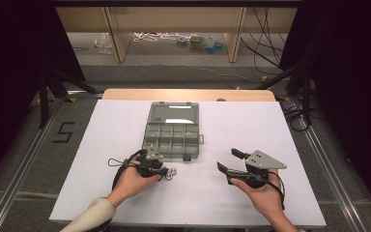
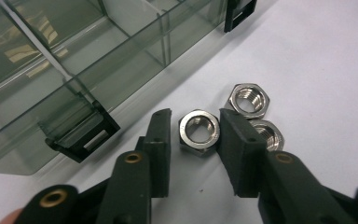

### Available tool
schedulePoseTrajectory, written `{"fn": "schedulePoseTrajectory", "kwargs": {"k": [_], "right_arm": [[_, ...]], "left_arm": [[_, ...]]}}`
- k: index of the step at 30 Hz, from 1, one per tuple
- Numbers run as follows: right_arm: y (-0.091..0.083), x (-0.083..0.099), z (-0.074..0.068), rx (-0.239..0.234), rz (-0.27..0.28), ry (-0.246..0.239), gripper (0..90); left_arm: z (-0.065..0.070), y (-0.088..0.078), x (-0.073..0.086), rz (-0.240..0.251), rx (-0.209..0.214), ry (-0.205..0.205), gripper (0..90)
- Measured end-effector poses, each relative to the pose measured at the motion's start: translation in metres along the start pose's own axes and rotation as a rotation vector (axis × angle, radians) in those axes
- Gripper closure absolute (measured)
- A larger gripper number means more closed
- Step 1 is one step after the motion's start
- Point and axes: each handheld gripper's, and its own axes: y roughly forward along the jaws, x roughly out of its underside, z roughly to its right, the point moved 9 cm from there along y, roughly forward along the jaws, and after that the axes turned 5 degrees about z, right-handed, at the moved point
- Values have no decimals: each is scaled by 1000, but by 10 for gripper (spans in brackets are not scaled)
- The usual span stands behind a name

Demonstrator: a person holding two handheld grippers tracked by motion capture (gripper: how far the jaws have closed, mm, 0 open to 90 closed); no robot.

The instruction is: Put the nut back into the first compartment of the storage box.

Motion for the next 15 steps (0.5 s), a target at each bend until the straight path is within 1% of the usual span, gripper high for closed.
{"fn": "schedulePoseTrajectory", "kwargs": {"k": [2, 3, 7, 9, 10, 11, 13, 14, 15], "right_arm": [[0, 0, -1, -2, -3, 6, 279], [-1, 1, -2, -1, -11, 16, 279], [-1, 1, -1, -1, -11, 17, 280], [-1, 1, -1, -1, -13, 17, 280], [-1, 1, -1, 1, -12, 15, 280], [-1, 1, -1, 0, -12, 16, 280], [-1, 1, -1, 0, -10, 18, 280], [1, 0, -3, -7, 8, 24, 280], [0, 1, -2, -1, -3, 20, 280]], "left_arm": [[2, 0, 0, -1, 1, -9, 690], [2, 0, 0, -3, -3, 0, 698], [2, 0, 0, -9, -5, -2, 699], [2, 0, 0, -7, -12, -20, 700], [2, 0, 0, -6, -15, -22, 701], [2, 0, 0, -6, -14, -11, 702], [2, 0, 0, 0, -23, -5, 702], [2, 0, 0, 0, -25, -4, 702], [2, 0, 0, 2, -25, -6, 703]]}}
